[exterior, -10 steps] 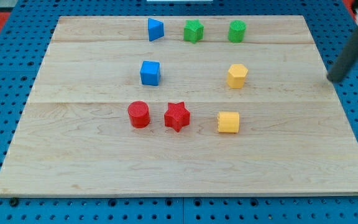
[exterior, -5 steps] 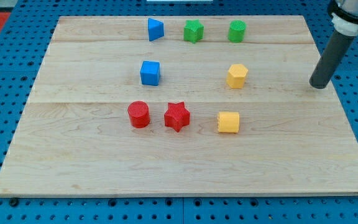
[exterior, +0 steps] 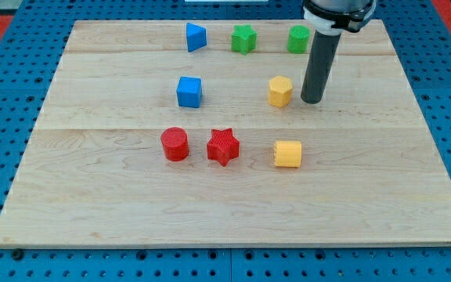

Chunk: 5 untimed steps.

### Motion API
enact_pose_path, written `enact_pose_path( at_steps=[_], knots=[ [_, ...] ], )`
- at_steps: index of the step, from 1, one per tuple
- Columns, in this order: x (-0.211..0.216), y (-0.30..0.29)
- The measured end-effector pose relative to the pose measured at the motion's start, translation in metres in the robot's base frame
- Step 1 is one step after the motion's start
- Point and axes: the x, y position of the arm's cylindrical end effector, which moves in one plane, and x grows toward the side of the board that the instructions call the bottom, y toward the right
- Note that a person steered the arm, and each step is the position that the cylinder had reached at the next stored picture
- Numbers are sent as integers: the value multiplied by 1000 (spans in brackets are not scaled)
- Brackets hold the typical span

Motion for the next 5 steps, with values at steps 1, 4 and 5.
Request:
enact_pose_path(
  at_steps=[1,4,5],
  knots=[
    [0,0],
    [105,-69],
    [117,-105]
  ],
)
